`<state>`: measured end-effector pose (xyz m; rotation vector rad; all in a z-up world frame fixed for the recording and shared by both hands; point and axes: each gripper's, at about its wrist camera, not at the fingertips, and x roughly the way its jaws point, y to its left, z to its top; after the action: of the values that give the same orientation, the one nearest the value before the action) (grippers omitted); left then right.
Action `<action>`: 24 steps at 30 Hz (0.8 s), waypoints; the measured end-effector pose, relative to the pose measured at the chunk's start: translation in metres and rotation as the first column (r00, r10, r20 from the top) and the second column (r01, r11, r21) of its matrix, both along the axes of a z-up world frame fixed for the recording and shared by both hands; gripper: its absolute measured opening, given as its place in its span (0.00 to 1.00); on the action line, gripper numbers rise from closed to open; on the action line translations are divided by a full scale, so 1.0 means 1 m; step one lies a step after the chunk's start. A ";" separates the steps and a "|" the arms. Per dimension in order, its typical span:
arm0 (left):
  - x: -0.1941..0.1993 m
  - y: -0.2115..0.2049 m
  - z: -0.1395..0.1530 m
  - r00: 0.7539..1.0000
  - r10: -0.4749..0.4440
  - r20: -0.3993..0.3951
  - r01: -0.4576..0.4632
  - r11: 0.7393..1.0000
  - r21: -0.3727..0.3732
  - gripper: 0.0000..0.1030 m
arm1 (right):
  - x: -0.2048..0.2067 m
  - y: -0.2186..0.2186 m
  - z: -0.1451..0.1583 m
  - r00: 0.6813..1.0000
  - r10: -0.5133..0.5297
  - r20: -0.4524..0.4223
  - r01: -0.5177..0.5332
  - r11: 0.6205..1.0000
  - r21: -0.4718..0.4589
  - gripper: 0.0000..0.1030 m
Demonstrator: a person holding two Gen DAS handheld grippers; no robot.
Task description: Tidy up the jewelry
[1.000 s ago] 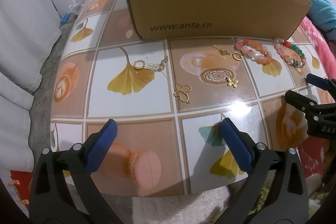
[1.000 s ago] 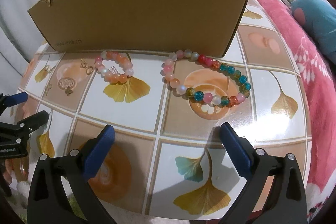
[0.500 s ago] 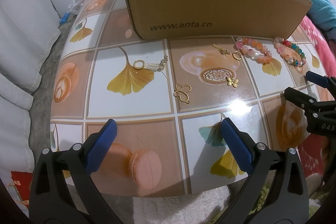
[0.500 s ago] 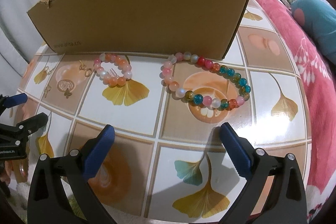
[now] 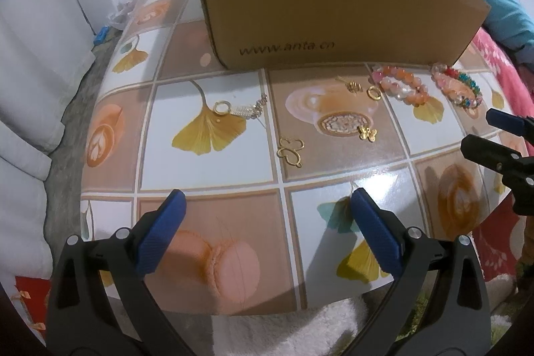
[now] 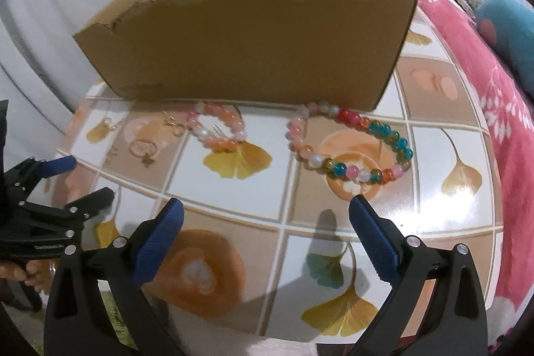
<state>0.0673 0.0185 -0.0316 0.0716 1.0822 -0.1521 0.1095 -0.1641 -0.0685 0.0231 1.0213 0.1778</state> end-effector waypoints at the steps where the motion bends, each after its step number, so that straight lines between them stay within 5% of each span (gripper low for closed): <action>1: -0.002 0.003 0.003 1.000 0.004 0.011 -0.004 1.000 -0.017 0.93 | -0.001 0.000 0.002 1.000 0.003 0.007 -0.003 1.000 0.006 0.93; 13: -0.027 0.041 0.028 0.983 0.099 0.155 -0.088 0.993 -0.076 0.92 | -0.005 0.009 0.005 0.999 0.039 0.007 -0.039 0.997 0.065 0.90; 24: -0.021 0.032 0.031 0.978 -0.009 0.210 0.020 0.998 -0.052 0.79 | 0.004 0.027 0.007 0.998 0.062 0.010 -0.063 0.995 0.079 0.82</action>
<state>0.0464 0.0502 -0.0002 0.0460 0.8664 -0.1824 0.1132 -0.1373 -0.0612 0.0625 1.0073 0.2750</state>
